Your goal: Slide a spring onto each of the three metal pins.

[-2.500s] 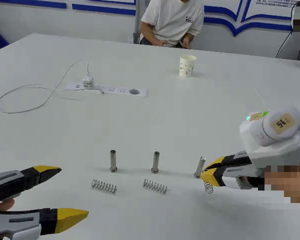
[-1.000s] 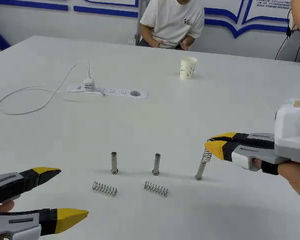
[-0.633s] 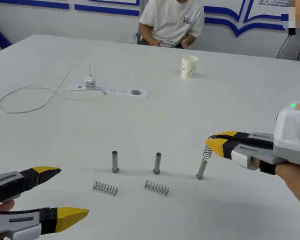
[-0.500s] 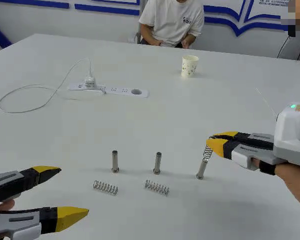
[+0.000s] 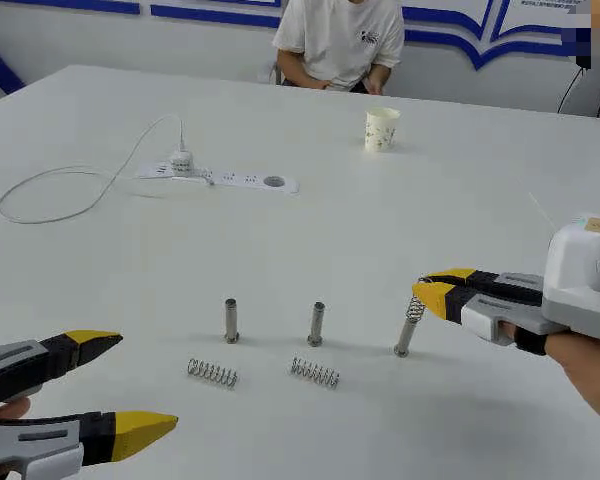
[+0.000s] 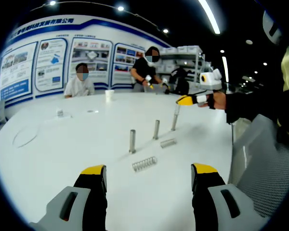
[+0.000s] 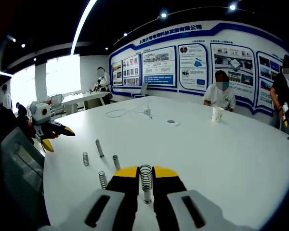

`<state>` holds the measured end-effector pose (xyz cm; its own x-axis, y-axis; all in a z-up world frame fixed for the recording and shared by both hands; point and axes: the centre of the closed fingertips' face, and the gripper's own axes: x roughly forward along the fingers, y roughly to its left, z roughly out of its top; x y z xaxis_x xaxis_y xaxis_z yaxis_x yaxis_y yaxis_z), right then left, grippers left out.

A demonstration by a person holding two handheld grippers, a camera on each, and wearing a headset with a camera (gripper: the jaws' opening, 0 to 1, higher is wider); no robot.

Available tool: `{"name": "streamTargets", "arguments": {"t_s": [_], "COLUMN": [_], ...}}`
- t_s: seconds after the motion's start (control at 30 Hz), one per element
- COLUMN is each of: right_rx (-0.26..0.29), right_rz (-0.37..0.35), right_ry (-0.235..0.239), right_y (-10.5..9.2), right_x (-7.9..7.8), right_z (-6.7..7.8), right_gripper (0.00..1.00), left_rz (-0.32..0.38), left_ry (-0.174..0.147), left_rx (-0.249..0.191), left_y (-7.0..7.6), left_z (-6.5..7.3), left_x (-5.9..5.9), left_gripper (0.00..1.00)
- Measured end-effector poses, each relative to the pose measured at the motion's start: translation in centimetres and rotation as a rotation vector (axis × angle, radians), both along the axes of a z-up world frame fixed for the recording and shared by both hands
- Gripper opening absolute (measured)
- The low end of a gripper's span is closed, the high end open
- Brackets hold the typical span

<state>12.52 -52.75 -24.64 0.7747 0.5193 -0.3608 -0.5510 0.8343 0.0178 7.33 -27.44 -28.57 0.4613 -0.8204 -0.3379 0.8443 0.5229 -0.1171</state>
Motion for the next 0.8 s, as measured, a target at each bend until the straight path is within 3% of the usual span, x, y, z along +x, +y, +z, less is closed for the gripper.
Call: {"name": "streamTargets", "arguments": {"t_s": [0.8], "right_rx": [0.005], "right_rz": [-0.007], "right_ry": [0.047], "right_y": [0.0], "right_x": [0.0], "right_z": [-3.2], "right_gripper": [0.12], "left_rz": [0.000], "left_ry": [0.009], "left_rx": [0.007], "left_y": [0.1], "left_z": [-0.3], "left_x": [0.0], "left_gripper": [0.73]}}
